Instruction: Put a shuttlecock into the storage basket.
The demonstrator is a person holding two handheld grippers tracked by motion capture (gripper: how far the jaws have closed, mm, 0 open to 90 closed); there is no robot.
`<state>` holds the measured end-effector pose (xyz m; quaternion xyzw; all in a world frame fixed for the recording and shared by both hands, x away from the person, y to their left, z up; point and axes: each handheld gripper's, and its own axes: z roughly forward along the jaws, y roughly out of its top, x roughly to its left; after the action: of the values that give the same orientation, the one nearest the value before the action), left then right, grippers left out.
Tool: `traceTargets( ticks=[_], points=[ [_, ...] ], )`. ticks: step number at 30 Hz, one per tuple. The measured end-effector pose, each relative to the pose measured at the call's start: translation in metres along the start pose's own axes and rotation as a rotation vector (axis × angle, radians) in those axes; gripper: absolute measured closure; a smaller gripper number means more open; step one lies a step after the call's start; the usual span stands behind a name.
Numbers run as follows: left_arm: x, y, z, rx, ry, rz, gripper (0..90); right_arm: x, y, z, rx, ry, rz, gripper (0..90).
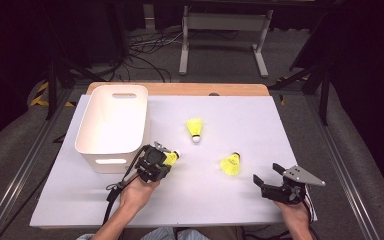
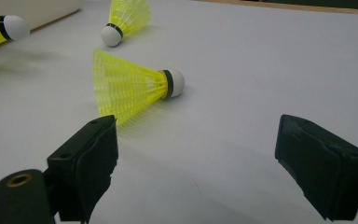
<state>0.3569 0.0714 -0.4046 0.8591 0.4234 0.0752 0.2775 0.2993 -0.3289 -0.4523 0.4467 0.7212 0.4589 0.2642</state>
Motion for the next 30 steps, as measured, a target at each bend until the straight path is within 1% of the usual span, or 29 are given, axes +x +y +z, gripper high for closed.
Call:
traceTargets(
  ticks=[6,9,10,11,12,18,21,22,28,30],
  points=[
    [-0.001,0.007,-0.009,-0.015,0.007,0.018,89.4,0.0,0.0,0.0,-0.001,-0.002,-0.001,14.0],
    [-0.001,0.009,-0.013,-0.013,0.009,0.024,89.4,0.0,0.0,0.0,-0.001,0.001,0.0,14.0],
    [-0.002,0.01,-0.014,-0.013,0.028,0.039,89.5,0.0,0.0,0.0,0.0,0.001,0.0,14.0],
    [-0.003,0.01,-0.015,-0.011,0.032,0.041,89.4,0.0,0.0,0.0,-0.001,-0.001,-0.002,14.0],
    [-0.003,0.011,-0.015,-0.012,0.025,0.044,89.5,0.0,0.0,0.0,-0.001,0.0,-0.002,14.0],
    [-0.005,0.016,-0.022,-0.02,0.014,0.057,89.4,0.0,0.0,0.0,-0.006,0.003,-0.006,14.0],
    [-0.004,0.018,-0.025,-0.023,0.013,0.06,89.4,0.001,0.001,0.0,-0.01,0.011,-0.016,13.9],
    [-0.004,0.02,-0.027,-0.023,0.019,0.067,89.4,0.001,0.001,0.001,-0.012,0.013,-0.02,13.8],
    [-0.002,0.025,-0.033,-0.025,0.019,0.066,89.4,0.001,0.001,0.001,-0.012,0.014,-0.041,13.8],
    [-0.001,0.026,-0.035,-0.028,0.01,0.062,89.4,0.001,0.001,0.002,-0.01,0.014,-0.047,13.8]
  ],
)
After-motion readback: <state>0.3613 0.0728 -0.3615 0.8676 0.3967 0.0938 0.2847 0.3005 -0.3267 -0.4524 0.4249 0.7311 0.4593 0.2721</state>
